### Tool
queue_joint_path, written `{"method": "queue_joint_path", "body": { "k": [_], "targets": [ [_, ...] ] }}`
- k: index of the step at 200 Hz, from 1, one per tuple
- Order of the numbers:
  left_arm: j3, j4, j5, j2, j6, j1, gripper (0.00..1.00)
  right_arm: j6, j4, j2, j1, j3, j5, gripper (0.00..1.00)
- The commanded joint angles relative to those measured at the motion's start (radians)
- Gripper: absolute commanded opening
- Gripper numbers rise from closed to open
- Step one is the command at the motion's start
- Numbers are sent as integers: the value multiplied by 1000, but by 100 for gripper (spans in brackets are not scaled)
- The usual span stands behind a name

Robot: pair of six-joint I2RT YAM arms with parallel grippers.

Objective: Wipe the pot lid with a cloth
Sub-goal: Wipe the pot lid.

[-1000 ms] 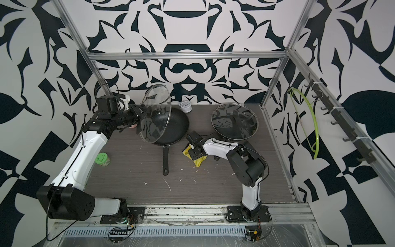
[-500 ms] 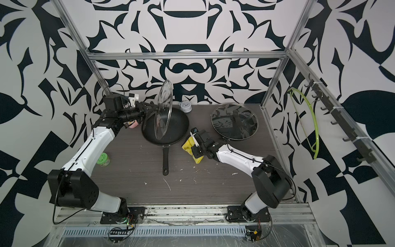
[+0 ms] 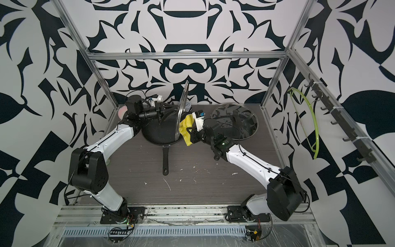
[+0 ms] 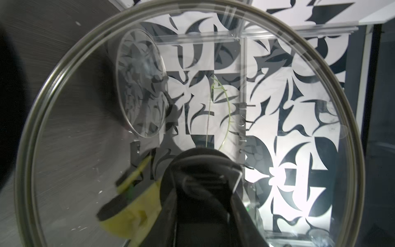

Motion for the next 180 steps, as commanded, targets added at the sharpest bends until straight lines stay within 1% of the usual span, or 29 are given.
{"method": "queue_joint_path", "body": {
  "k": [1,12,36,79,99,121,153,180],
  "targets": [
    [25,355,56,5,-159,-13,0,84,143,30,-4,50,-108,0],
    [26,398,54,20,-194,-15,0,91,174,40,-4,39,-137,0],
    [31,431,50,44,-218,-15,0,92,260,28,-3,-7,-224,0],
    [48,465,45,86,-247,-15,0,76,367,-39,1,-52,-398,0],
    [60,482,46,109,-263,-14,0,71,406,-71,2,-57,-438,0],
    [68,496,55,130,-272,-15,0,60,428,-101,2,-45,-411,0],
    [52,534,75,144,-285,-16,0,40,423,-108,0,19,-291,0],
    [22,683,83,165,-379,-16,0,0,385,-77,-9,115,-210,0]
  ]
}}
